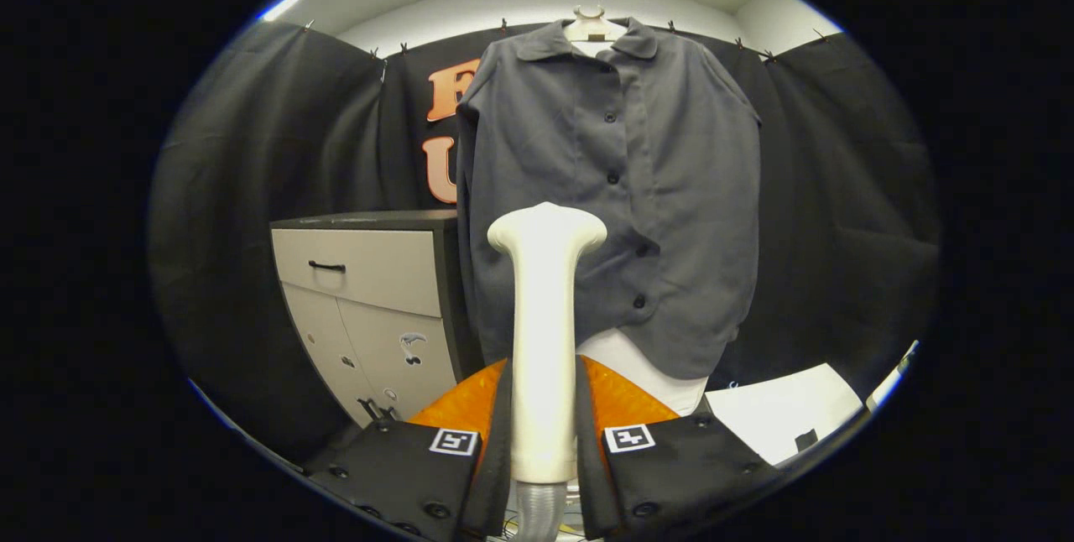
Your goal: Iron the clothes twice with a garment steamer, once on the left side and once on the right side.
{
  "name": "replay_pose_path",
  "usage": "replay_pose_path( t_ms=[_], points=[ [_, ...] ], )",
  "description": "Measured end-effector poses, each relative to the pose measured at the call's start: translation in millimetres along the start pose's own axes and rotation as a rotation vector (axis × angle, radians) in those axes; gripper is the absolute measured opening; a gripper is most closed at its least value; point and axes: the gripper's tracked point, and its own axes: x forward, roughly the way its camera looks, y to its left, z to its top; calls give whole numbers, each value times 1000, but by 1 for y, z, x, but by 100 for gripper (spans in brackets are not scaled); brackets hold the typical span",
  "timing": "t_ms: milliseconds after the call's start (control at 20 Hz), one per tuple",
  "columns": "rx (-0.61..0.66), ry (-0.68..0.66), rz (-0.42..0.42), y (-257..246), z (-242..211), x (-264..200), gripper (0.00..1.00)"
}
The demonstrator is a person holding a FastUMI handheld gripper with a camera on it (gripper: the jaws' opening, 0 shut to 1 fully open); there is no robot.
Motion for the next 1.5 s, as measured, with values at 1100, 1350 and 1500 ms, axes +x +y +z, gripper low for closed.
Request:
replay_pose_path(
  t_ms=[1100, 1350, 1500],
  points=[
    [40, -235, -216, -164, 216, 56, 41],
    [21, -229, -230, -165, 212, 68, 41],
    [13, -223, -238, -165, 209, 70, 41]
  ],
)
